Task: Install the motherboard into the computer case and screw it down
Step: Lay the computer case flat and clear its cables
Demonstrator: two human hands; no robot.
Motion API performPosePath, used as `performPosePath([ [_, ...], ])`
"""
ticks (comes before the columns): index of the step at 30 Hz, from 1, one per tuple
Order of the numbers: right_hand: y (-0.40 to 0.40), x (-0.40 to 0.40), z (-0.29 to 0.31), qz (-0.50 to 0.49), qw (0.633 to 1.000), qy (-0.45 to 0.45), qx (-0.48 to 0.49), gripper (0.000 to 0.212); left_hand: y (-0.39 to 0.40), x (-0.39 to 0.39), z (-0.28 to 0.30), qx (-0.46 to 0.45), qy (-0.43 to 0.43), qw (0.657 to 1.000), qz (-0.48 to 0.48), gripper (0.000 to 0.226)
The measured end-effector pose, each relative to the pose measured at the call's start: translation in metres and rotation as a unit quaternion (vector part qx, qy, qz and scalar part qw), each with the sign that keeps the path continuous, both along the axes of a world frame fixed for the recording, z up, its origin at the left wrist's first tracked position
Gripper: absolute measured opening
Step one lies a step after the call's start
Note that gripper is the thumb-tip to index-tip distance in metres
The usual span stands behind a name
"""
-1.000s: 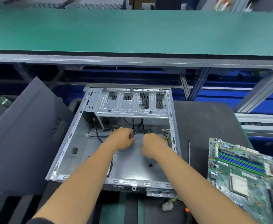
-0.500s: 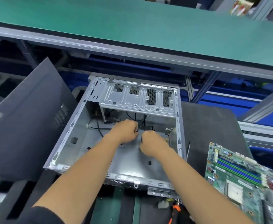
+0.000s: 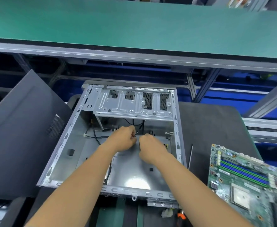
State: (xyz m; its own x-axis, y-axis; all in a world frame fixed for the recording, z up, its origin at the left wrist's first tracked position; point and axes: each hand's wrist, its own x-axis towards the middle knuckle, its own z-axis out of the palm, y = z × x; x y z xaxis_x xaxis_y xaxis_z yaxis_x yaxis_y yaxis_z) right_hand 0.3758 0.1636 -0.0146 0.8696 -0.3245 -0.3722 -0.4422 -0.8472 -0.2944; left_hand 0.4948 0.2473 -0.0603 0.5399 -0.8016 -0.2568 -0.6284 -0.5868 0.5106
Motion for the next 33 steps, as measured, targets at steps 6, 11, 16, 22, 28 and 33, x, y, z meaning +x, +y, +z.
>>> performPosePath([
  [6,0.000,0.003,0.002,-0.031,0.998,-0.035,0.047,0.030,-0.004,-0.004,0.006,-0.079,0.120,0.988,-0.060,0.042],
  [11,-0.002,0.000,0.001,-0.055,0.997,-0.027,0.041,0.039,-0.004,-0.005,0.003,-0.066,0.100,0.988,-0.097,0.023],
  [16,0.000,-0.004,0.008,-0.029,0.996,-0.068,-0.053,0.046,-0.003,-0.002,0.012,-0.155,0.117,0.979,-0.054,0.024],
  [22,-0.006,0.003,0.031,-0.018,0.993,-0.100,-0.063,0.036,0.006,0.000,0.024,-0.168,0.174,0.970,-0.002,0.022],
  [28,-0.009,-0.009,0.019,0.022,0.989,0.031,-0.140,0.028,0.030,0.018,0.025,0.033,-0.028,0.999,-0.017,0.020],
  [33,-0.002,-0.017,0.021,0.075,0.989,-0.050,-0.121,0.027,0.040,0.018,0.042,0.077,-0.084,0.991,-0.075,0.020],
])
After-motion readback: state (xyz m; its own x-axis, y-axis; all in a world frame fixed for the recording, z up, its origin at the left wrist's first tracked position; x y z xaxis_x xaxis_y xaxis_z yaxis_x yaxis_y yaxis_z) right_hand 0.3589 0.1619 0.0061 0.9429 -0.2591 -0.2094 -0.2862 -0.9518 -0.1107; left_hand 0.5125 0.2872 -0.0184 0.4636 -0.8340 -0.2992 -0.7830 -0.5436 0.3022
